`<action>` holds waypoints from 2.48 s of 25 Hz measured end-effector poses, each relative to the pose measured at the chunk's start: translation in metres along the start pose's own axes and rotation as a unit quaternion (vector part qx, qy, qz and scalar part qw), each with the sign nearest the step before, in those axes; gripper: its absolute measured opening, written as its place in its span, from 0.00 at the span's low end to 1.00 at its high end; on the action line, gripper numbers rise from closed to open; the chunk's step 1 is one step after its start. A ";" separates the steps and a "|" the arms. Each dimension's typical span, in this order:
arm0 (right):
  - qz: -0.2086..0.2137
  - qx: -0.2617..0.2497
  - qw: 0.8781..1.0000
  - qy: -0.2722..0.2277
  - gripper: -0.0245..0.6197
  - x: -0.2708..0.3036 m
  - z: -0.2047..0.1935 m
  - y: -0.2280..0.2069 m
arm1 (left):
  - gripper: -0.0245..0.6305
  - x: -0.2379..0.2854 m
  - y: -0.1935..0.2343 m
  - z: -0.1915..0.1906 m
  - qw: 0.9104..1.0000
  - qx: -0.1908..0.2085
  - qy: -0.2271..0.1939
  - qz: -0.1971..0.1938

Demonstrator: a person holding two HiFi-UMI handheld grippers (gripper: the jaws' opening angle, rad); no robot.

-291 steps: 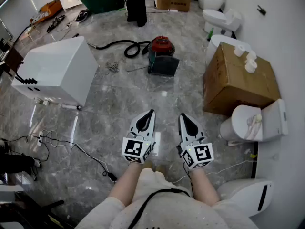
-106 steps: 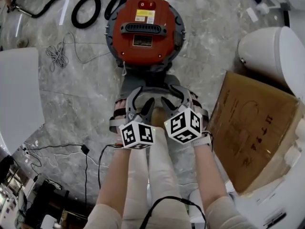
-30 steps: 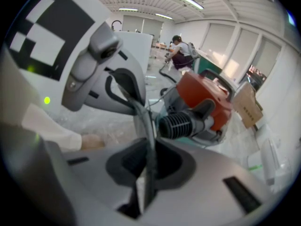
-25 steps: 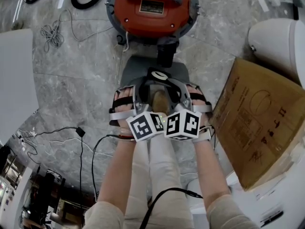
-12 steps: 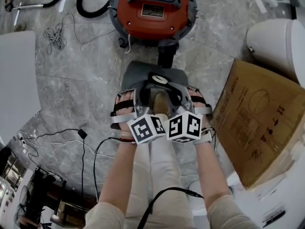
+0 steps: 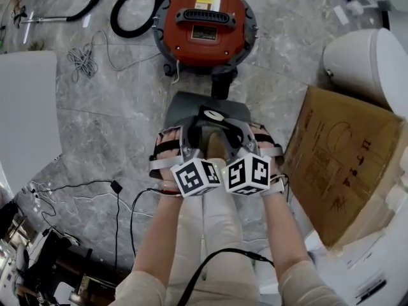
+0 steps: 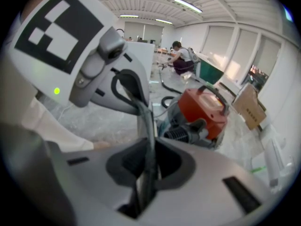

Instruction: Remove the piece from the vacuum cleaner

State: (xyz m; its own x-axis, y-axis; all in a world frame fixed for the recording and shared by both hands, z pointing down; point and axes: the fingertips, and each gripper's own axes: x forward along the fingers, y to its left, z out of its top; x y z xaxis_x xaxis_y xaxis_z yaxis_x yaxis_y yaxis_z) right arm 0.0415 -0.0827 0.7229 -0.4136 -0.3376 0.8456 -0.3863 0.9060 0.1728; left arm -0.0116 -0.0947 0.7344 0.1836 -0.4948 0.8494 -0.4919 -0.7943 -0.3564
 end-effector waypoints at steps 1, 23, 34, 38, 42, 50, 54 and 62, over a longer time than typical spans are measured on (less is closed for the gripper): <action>0.001 0.002 1.000 -0.002 0.10 -0.005 0.003 0.000 | 0.11 -0.005 0.002 0.002 1.000 -0.001 -0.001 -0.002; 0.001 0.035 0.998 -0.057 0.10 -0.153 0.097 -0.011 | 0.11 -0.158 0.052 0.055 0.992 -0.088 -0.048 -0.074; 0.013 0.048 0.994 -0.098 0.10 -0.231 0.144 -0.026 | 0.11 -0.239 0.087 0.093 0.983 -0.124 -0.091 -0.106; 0.022 0.046 0.994 -0.101 0.10 -0.254 0.155 -0.024 | 0.11 -0.262 0.090 0.100 0.978 -0.138 -0.097 -0.123; 0.030 0.051 0.992 -0.108 0.10 -0.271 0.164 -0.021 | 0.11 -0.283 0.092 0.105 0.972 -0.153 -0.112 -0.140; 0.034 0.045 0.991 -0.120 0.10 -0.297 0.181 -0.025 | 0.11 -0.313 0.104 0.117 0.967 -0.153 -0.138 -0.150; 0.028 0.039 0.991 -0.121 0.10 -0.307 0.188 -0.029 | 0.11 -0.322 0.111 0.123 0.966 -0.155 -0.144 -0.146; 0.022 0.031 0.991 -0.126 0.10 -0.323 0.200 -0.039 | 0.11 -0.336 0.124 0.135 0.964 -0.162 -0.161 -0.138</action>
State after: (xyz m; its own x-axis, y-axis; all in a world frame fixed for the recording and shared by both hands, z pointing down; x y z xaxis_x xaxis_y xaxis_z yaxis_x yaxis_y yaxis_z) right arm 0.0258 -0.0603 0.3424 -0.6208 -0.3581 0.6974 -0.4106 0.9063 0.0999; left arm -0.0192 -0.0744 0.3522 0.5746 -0.4060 0.7107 -0.6164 -0.7858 0.0495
